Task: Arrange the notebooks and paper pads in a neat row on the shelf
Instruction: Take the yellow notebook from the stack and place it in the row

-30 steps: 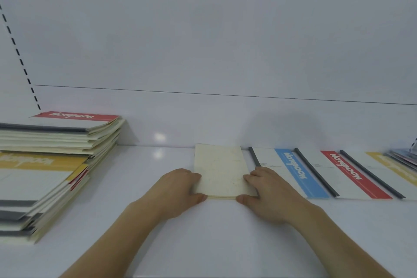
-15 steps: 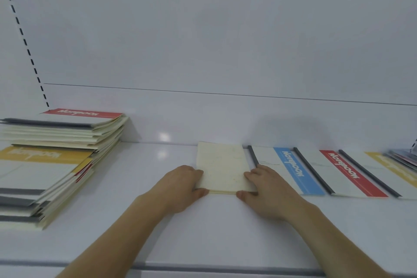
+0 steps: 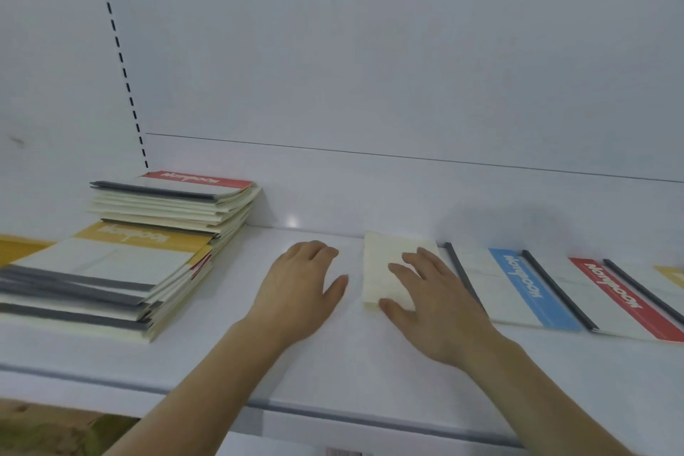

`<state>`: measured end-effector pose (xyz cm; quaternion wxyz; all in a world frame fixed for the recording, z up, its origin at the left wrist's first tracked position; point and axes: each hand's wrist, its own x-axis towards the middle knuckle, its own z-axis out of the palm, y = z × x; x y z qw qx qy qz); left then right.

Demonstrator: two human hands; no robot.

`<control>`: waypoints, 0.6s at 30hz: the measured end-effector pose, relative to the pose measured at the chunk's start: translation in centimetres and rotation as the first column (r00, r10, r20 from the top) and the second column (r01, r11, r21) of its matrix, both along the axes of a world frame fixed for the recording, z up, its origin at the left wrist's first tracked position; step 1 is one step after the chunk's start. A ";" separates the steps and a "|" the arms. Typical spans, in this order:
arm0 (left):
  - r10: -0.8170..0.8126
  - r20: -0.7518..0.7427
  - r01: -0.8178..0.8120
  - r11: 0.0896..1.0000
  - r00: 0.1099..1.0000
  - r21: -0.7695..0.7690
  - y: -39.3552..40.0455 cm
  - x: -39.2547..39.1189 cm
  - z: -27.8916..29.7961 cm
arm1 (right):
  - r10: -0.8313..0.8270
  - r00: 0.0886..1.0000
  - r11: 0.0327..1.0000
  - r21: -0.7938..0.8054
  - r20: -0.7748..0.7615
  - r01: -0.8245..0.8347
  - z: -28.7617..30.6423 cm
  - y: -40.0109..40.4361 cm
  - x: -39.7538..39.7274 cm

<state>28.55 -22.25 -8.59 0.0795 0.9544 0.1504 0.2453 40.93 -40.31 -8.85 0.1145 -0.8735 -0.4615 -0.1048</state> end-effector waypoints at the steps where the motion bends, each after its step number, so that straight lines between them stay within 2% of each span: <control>1: 0.012 0.038 -0.013 1.000 0.999 0.014 0.4 -0.9 0.4 | 0.019 1.000 1.000 0.004 0.011 -0.019 0.4 0.9 -0.8; 6: 0.075 0.191 -0.087 0.995 0.979 0.055 4.0 -6.1 2.0 | 0.107 0.992 0.994 0.021 0.069 -0.109 2.0 5.9 -6.0; 13: 0.177 0.239 -0.207 0.972 0.955 0.108 12.8 -15.4 2.1 | 0.206 0.977 0.974 0.080 0.060 -0.210 2.7 14.8 -15.2; 15: 0.259 0.185 -0.283 0.953 0.948 0.112 15.8 -17.6 1.7 | 0.229 0.972 0.968 0.097 0.048 -0.232 2.9 17.1 -17.6; 18: 0.333 -0.052 -0.325 0.938 0.942 0.122 18.9 -20.4 0.9 | 0.238 0.971 0.965 0.112 0.012 -0.238 2.6 20.3 -20.1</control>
